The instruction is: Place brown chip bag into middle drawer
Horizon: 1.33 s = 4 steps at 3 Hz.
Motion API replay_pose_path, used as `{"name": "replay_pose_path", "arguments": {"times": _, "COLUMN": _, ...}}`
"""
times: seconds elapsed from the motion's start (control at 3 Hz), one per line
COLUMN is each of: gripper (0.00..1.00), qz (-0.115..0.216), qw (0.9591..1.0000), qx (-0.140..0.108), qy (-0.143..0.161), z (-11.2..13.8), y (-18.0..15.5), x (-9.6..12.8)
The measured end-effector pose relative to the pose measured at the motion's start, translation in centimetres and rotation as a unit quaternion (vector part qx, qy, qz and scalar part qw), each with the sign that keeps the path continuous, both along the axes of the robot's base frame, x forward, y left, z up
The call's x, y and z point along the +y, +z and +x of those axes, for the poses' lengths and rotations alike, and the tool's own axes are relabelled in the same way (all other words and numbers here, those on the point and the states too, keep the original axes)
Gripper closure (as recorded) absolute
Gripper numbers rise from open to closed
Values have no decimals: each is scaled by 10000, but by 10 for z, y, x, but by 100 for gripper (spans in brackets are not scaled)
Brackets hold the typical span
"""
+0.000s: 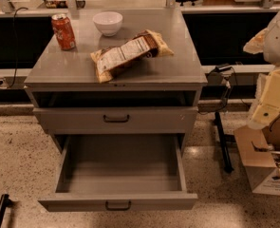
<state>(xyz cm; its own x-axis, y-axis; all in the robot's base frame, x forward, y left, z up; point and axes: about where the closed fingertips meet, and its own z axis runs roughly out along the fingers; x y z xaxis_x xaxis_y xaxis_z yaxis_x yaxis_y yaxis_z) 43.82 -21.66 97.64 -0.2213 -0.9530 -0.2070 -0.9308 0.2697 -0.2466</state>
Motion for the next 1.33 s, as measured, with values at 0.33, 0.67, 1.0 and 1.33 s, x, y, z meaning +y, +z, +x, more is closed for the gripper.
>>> {"name": "replay_pose_path", "arguments": {"times": 0.33, "gripper": 0, "qz": 0, "qw": 10000, "qx": 0, "qy": 0, "z": 0, "y": 0, "x": 0}}
{"name": "replay_pose_path", "arguments": {"times": 0.67, "gripper": 0, "qz": -253, "qw": 9994, "qx": -226, "qy": -90, "z": 20, "y": -2, "x": 5}}
{"name": "replay_pose_path", "arguments": {"times": 1.0, "gripper": 0, "qz": -750, "qw": 9919, "qx": -983, "qy": 296, "z": 107, "y": 0, "x": 46}}
{"name": "replay_pose_path", "arguments": {"times": 1.33, "gripper": 0, "qz": -1090, "qw": 9773, "qx": -1644, "qy": 769, "z": 187, "y": 11, "x": 69}}
